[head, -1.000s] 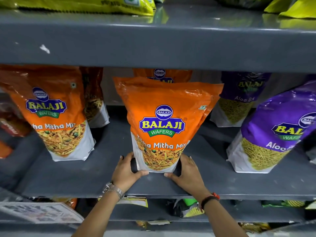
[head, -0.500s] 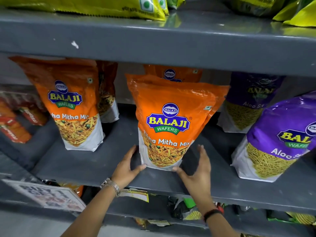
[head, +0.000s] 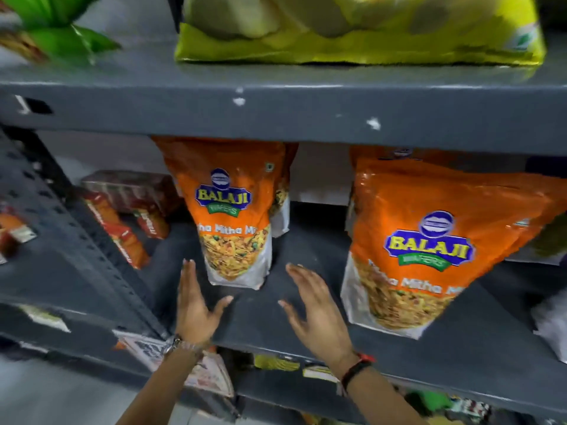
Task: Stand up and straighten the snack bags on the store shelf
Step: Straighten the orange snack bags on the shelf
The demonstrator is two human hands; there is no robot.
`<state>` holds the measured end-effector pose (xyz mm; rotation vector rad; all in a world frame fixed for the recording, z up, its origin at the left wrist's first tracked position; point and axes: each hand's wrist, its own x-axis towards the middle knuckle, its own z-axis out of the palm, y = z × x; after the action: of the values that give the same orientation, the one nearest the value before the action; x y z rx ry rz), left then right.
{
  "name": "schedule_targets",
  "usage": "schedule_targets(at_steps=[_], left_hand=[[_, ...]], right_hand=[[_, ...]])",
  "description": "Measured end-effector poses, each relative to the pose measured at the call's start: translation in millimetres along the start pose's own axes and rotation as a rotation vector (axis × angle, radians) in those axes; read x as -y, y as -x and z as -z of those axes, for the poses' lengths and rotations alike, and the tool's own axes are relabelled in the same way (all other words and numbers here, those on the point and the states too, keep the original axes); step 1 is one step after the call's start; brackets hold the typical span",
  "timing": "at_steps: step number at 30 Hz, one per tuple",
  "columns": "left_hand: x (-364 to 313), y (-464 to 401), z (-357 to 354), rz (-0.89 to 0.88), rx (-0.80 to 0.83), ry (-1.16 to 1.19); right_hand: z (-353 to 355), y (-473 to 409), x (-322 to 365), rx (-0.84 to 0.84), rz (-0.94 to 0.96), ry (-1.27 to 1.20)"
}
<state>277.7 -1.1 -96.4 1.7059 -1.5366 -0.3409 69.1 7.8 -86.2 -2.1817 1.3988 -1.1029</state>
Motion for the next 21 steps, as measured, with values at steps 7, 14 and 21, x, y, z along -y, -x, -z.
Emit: schedule_targets(at_steps=[7, 14, 21], left_hand=[[29, -48, 0, 0.106, 0.195, 0.122], [32, -55, -7, 0.099, 0.205, 0.155], [35, -36, 2, 0.106, 0.242, 0.138]], right_hand=[[-60, -68, 0, 0.235, -0.296, -0.424], [-74, -71, -5, 0.188, -0.348, -0.348], [-75, -46, 4, 0.157, -0.325, -0.179]])
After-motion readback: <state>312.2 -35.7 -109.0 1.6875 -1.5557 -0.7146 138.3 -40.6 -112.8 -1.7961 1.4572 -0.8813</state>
